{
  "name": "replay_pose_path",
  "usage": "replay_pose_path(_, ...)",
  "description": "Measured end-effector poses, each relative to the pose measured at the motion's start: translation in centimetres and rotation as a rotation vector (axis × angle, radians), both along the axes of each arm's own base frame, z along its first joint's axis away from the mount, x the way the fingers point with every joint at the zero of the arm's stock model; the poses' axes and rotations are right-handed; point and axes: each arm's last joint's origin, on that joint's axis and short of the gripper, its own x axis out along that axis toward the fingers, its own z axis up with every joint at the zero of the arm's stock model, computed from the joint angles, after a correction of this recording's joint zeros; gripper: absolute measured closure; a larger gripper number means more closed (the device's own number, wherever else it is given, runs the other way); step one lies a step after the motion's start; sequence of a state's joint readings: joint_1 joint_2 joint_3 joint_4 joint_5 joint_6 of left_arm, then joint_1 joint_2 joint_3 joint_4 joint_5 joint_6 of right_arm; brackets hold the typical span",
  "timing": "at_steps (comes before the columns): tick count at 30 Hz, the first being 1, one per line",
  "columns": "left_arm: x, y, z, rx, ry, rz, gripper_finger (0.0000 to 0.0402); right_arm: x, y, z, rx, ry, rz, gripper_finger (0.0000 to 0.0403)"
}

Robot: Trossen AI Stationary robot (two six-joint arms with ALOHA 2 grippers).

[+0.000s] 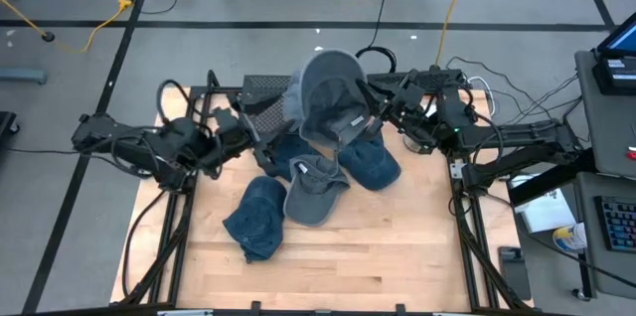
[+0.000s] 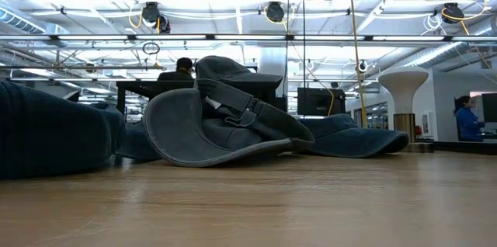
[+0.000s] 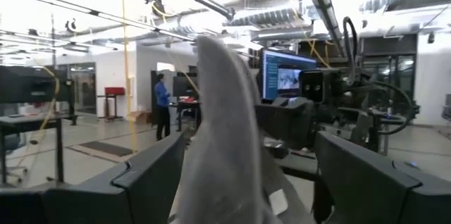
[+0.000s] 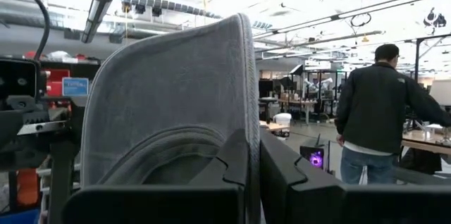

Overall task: Pick & Place hat
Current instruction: Stack the right dark gray cap on top of the other dark gray cap on the shelf

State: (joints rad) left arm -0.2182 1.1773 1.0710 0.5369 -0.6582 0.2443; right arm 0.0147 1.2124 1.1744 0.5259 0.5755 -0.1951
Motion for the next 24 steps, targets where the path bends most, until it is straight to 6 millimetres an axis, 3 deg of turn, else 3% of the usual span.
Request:
replay_pose_path(13, 2.1, 1.3, -1.6, -0.029, 0.045, 0.063, 0.0092, 1.4, 0.0, -1.1, 0.023, 0.026, 0.011, 0.0399)
replay_pose_path(17, 2.1, 1.6, -1.5, -0.032, 0.04, 0.073, 0.0138, 1.3, 0.0, -1.1, 0.025, 0.024, 0.012, 0.0399)
replay_pose_path(24, 2.0, 1.6, -1.3, -0.036, 0.023, 0.072, 0.0258, 1.4, 0.1, -1.1, 0.02, 0.034, 0.014, 0.0398)
